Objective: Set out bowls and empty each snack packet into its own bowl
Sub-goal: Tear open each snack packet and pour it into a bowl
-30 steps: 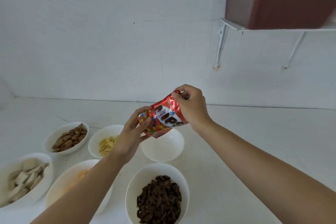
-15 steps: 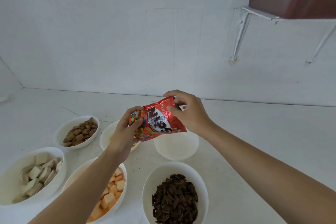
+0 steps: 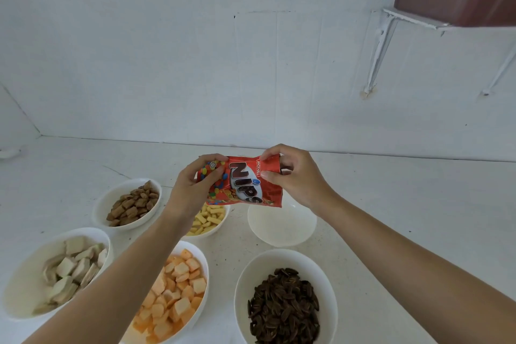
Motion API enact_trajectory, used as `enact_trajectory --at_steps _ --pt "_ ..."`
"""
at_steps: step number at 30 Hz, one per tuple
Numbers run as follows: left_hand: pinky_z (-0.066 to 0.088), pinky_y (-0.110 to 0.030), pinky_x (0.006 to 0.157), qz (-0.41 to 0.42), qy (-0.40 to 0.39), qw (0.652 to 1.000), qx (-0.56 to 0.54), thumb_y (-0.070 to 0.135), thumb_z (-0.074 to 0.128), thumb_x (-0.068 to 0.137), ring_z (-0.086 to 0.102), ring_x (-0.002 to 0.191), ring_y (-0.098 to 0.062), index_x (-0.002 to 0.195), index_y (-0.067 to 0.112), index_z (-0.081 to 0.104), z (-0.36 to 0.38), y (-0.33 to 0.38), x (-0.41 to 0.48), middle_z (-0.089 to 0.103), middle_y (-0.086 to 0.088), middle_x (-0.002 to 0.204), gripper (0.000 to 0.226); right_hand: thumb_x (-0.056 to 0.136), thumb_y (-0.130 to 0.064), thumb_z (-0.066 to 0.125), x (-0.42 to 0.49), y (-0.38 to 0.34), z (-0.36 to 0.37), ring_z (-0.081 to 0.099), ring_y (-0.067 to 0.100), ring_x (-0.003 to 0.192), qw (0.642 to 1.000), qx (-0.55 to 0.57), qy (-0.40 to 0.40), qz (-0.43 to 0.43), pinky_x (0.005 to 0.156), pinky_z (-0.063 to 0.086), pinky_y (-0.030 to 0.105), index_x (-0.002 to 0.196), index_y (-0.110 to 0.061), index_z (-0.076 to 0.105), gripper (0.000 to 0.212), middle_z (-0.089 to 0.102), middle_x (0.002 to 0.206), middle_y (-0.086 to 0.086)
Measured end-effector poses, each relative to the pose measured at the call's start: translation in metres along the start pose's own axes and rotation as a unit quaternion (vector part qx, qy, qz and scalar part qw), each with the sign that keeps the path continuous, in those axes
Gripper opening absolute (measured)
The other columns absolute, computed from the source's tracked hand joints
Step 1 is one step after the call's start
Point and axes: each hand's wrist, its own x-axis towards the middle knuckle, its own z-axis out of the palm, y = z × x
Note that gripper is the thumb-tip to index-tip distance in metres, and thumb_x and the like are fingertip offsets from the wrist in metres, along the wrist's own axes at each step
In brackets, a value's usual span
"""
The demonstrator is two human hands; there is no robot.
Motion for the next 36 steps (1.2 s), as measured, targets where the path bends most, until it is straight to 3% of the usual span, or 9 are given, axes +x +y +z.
enact_trajectory --at_steps 4,6,10,14,17,20,25,28,36 --pt "0.063 -0.045 0.079 0.023 -0.016 0.998 0.054 0.016 0.06 0.099 0.068 0.107 -0.028 0.102 0.029 0.07 -0.004 -0.004 0.001 0.065 -0.005 0.122 0.017 0.086 -0.017 0.076 -0.007 0.013 0.006 0.067 0.005 0.095 0.998 -0.056 0.016 -0.019 0.072 0.048 0.006 0.1 -0.026 0.072 0.017 0.074 0.103 -0.007" --pt "0.063 -0.047 0.08 0.032 -0.01 0.996 0.086 0.016 0.061 0.098 0.067 0.107 -0.028 0.098 0.031 0.07 -0.006 -0.006 0.003 0.062 -0.006 0.123 0.018 0.087 -0.02 0.075 -0.01 0.019 0.009 0.066 0.006 0.098 0.997 -0.072 0.021 -0.022 0.069 0.044 0.001 0.102 -0.025 0.071 0.016 0.073 0.105 -0.006" --pt "0.062 -0.049 0.083 0.049 -0.009 0.985 0.163 0.021 0.064 0.097 0.061 0.112 -0.027 0.103 0.036 0.07 -0.007 -0.008 0.005 0.054 -0.005 0.126 0.017 0.086 -0.02 0.076 -0.013 0.029 0.01 0.068 0.008 0.092 0.998 -0.058 0.035 -0.012 0.07 0.047 0.006 0.091 -0.032 0.067 0.015 0.073 0.097 -0.008" --pt "0.062 -0.046 0.082 0.06 -0.022 0.982 0.18 0.02 0.059 0.099 0.059 0.113 -0.025 0.103 0.04 0.069 -0.006 -0.005 0.006 0.054 -0.003 0.125 0.022 0.086 -0.018 0.076 -0.014 0.042 0.009 0.069 0.014 0.095 0.999 -0.013 0.034 0.006 0.089 0.054 0.033 0.088 -0.035 0.067 0.019 0.074 0.096 -0.009" --pt "0.061 -0.03 0.075 0.077 -0.019 0.972 0.223 0.019 0.056 0.101 0.056 0.104 -0.012 0.1 0.042 0.066 -0.001 -0.002 0.003 0.049 0.001 0.12 0.025 0.086 -0.014 0.075 -0.017 0.052 0.011 0.07 0.02 0.097 0.999 0.009 0.035 0.015 0.088 0.056 0.045 0.089 -0.034 0.067 0.022 0.074 0.097 -0.006" --pt "0.056 -0.02 0.071 0.08 -0.019 0.967 0.24 0.019 0.056 0.101 0.053 0.099 -0.007 0.104 0.038 0.065 0.003 -0.003 0.003 0.047 0.002 0.118 0.021 0.087 -0.014 0.074 -0.019 0.059 0.014 0.07 0.024 0.098 0.999 0.019 0.039 0.033 0.084 0.059 0.046 0.09 -0.033 0.065 0.021 0.073 0.1 -0.003" --pt "0.06 -0.035 0.083 0.057 -0.015 0.964 0.261 0.022 0.055 0.101 0.051 0.11 -0.018 0.108 0.035 0.065 0.006 -0.009 0.005 0.047 0.002 0.12 0.017 0.089 -0.017 0.073 -0.018 0.063 0.016 0.069 0.019 0.102 0.998 0.019 0.028 0.057 0.085 0.06 0.047 0.094 -0.028 0.064 0.015 0.072 0.105 -0.005" --pt "0.061 -0.038 0.083 0.056 -0.009 0.966 0.251 0.021 0.055 0.101 0.052 0.11 -0.018 0.104 0.037 0.065 0.006 -0.01 0.005 0.048 0.002 0.119 0.019 0.089 -0.017 0.071 -0.016 0.06 0.016 0.068 0.018 0.103 0.998 0.007 0.028 0.061 0.081 0.062 0.041 0.098 -0.025 0.064 0.014 0.07 0.109 -0.004" --pt "0.062 -0.028 0.07 0.105 0.023 0.977 0.186 0.024 0.056 0.102 0.062 0.108 -0.016 0.105 0.037 0.066 0.002 0.01 0.013 0.054 -0.004 0.123 0.017 0.093 -0.018 0.068 0.0 0.03 0.009 0.068 0.009 0.094 0.999 0.0 0.052 -0.008 0.072 0.058 0.022 0.098 -0.025 0.064 0.01 0.07 0.099 -0.006"
